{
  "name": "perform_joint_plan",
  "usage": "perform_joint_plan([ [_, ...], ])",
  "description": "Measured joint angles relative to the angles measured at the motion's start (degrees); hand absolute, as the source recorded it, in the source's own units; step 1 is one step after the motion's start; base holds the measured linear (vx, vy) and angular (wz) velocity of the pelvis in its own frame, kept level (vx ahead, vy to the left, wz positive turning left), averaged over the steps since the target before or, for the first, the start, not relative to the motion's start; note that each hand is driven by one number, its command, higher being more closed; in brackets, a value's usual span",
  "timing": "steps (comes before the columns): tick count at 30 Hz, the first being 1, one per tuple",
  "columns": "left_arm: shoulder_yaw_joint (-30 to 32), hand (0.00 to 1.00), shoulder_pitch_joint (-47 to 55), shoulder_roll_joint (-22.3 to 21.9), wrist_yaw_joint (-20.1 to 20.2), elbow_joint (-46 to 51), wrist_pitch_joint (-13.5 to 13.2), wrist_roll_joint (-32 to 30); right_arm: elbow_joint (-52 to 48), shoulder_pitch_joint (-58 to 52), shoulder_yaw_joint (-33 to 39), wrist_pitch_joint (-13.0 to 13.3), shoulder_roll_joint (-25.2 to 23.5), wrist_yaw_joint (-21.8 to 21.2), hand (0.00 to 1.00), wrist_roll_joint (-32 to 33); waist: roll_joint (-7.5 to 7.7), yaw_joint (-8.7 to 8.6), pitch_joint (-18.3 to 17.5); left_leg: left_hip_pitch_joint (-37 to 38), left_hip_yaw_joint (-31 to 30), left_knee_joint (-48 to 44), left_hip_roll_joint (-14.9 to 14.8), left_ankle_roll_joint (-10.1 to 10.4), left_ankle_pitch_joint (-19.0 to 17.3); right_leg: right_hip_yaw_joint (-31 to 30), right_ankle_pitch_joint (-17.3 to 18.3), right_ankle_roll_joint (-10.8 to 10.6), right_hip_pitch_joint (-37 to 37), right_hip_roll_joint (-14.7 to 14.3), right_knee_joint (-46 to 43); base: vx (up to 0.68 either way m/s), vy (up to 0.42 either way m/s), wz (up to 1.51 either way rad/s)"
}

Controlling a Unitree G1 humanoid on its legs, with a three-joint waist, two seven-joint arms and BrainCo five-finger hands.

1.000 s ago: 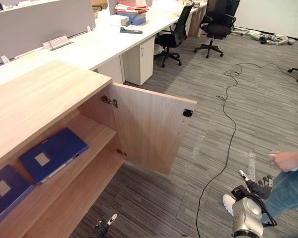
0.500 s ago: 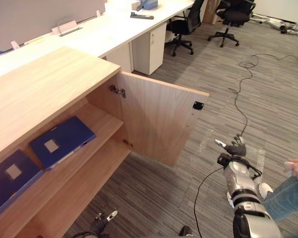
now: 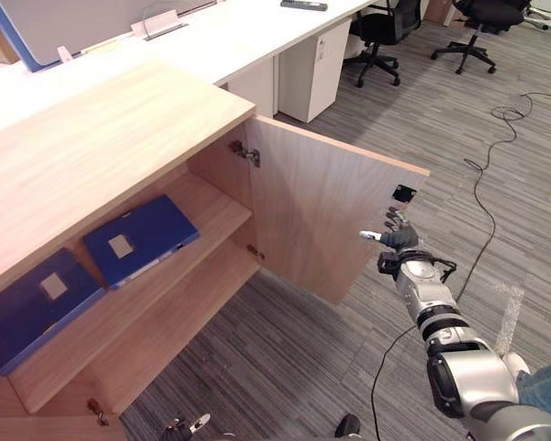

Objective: Walk over to the cabinet, pick up the folder, carry it to the office cabinet, place the folder inside the office cabinet, then close the office cabinet door

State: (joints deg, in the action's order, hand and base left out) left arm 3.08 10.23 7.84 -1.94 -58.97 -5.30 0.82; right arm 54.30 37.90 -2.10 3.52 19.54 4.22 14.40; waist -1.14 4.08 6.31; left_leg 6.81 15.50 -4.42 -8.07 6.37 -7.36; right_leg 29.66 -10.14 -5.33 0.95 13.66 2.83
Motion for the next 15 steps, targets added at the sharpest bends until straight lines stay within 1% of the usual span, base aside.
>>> perform_joint_plan([
  [3,-0.7,0.0,0.0,0.0,0.1,0.0,-0.1,0.0,0.1,1.4,-2.6,0.0,0.0,-0.8,0.0,-0.1,-0.04,0.24,0.0,0.0,-0.1,0.0,0.1,0.0,0.0,0.0,-0.1,-0.2,0.3,0.0,0.5,0.01,0.002,0.02],
  [8,-1.8,0.0,0.0,0.1,0.2,0.1,-0.2,0.0,3.9,5.4,-2.5,0.0,0.0,-0.7,0.0,0.4,-0.21,0.54,0.1,0.0,-0.1,0.0,0.6,0.0,0.0,-0.1,-0.6,-0.3,0.3,0.4,0.9,0.0,0.0,0.0],
  [12,-2.0,0.0,0.0,0.2,0.2,0.3,-0.2,0.0,4.1,6.8,-2.5,0.0,0.0,-0.7,0.0,2.6,-0.3,0.97,0.2,-0.1,-0.3,0.0,0.7,0.0,0.0,-0.1,-0.7,-0.3,0.3,0.5,0.9,0.0,0.002,0.01],
  [15,-2.2,0.0,0.0,0.1,0.2,0.4,-0.2,0.0,4.1,8.3,-3.9,0.0,0.0,-1.7,0.0,3.0,-0.71,1.31,0.5,-0.2,-0.4,0.0,0.7,0.0,0.0,-0.1,-0.8,-0.3,0.3,0.5,0.9,0.0,0.0,0.0],
])
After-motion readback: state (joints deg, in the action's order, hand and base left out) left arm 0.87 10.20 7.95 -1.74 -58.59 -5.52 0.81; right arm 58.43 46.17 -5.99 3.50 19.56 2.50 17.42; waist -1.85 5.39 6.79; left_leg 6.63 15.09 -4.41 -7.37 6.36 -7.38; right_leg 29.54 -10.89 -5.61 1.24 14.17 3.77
